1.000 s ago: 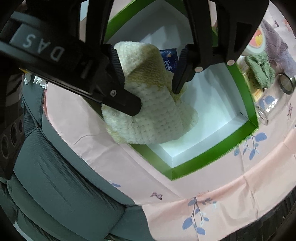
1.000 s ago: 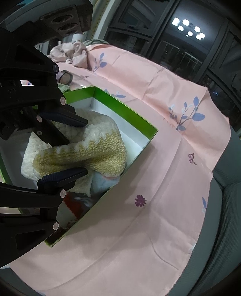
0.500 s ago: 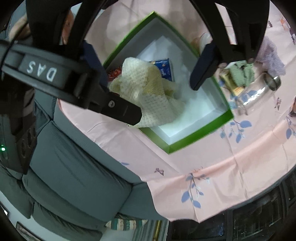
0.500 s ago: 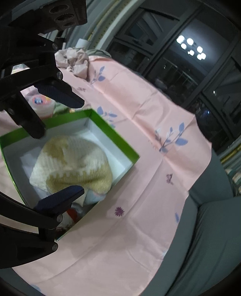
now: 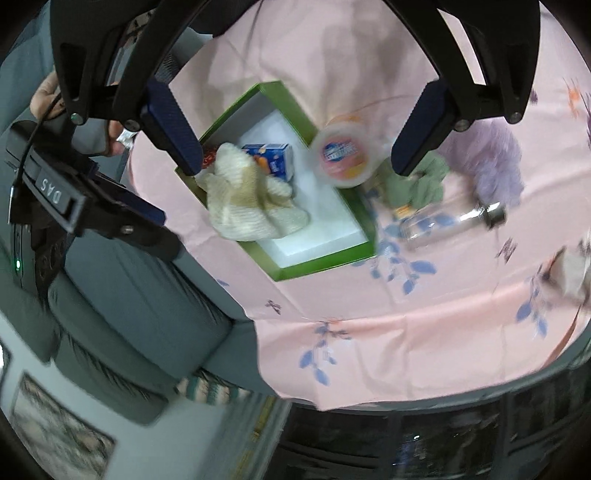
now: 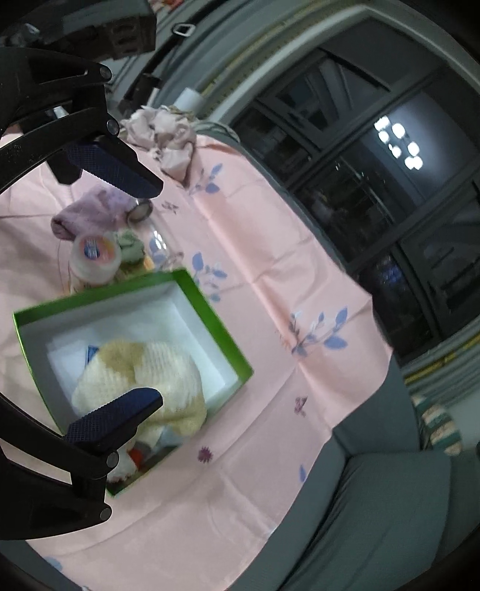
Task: Organize soft objects
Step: 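Move the right gripper back toward the items on the sheet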
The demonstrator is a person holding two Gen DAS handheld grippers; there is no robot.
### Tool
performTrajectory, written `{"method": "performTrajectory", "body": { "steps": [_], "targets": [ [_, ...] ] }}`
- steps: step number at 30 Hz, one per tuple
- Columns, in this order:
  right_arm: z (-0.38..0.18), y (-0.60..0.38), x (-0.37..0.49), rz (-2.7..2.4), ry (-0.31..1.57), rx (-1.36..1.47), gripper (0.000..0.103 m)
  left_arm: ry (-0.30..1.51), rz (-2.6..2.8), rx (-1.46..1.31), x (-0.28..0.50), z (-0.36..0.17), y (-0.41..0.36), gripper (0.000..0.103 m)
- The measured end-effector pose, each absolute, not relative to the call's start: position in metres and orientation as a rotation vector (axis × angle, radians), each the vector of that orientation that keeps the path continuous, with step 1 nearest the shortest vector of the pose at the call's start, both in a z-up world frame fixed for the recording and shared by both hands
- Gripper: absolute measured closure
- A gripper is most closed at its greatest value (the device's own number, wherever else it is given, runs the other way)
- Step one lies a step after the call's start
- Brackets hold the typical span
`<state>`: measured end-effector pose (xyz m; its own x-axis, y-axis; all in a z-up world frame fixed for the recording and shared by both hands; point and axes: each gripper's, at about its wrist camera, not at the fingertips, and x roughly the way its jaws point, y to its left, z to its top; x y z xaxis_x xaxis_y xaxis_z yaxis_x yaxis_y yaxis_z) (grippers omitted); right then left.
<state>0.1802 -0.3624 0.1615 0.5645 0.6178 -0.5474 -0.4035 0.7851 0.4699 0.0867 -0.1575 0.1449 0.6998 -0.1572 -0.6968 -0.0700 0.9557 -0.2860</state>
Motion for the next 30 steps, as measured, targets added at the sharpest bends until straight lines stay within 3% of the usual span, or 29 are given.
{"method": "performTrajectory", "body": {
  "steps": [13, 30],
  "targets": [
    [0.178, -0.284, 0.132, 0.743, 0.696, 0.1, 0.0, 0.732, 0.239, -0.483, -0.005, 0.114, -0.058, 0.001],
    [0.142, -0.178, 0.082, 0.81, 0.746, -0.227, 0.0, 0.702, 0.531, -0.549, -0.068, 0.061, 0.004, 0.003]
  ]
}}
